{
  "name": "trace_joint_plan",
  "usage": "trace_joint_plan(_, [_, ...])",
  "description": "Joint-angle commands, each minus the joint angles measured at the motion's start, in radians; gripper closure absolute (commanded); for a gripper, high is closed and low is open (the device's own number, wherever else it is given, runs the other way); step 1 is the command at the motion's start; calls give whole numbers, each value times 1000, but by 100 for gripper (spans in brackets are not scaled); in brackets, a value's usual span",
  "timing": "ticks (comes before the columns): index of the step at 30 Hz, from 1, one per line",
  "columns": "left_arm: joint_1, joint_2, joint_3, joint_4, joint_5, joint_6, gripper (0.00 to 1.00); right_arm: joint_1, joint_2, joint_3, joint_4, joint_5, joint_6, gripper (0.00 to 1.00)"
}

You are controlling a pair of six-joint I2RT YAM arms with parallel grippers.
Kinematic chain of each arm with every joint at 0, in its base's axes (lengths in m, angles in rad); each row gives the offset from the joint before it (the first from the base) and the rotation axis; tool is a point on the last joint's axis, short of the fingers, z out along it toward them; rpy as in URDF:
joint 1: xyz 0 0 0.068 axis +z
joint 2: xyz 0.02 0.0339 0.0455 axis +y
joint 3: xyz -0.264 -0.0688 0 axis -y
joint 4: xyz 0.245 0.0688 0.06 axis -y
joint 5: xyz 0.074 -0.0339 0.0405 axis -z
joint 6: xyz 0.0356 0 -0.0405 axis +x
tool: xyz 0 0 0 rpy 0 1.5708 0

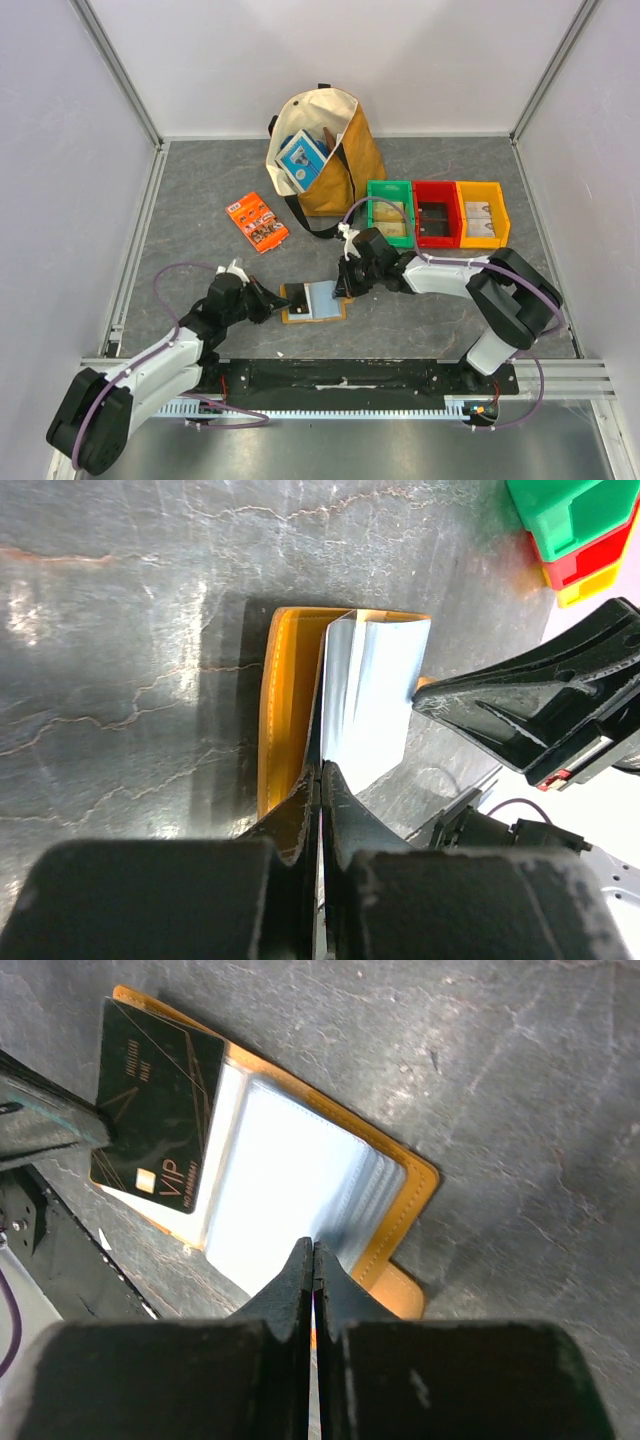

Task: Take the credit cards out of the card holder
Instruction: Remove the credit card from the card holder, then place the credit card in the storage box.

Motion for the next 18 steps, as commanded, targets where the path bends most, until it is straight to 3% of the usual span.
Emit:
trace_joint_plan(1, [11,-49,-5,-106,-51,65,98,-10,-36,20,-138,70,-60,97])
trace_joint_plan(12, [13,-153,19,-127,-46,119,98,-13,-164,89,-203,56,-126,62])
trace_joint_plan(18, [11,-254,59,-110,9,212,98,-53,-249,128,-224,-93,-202,37])
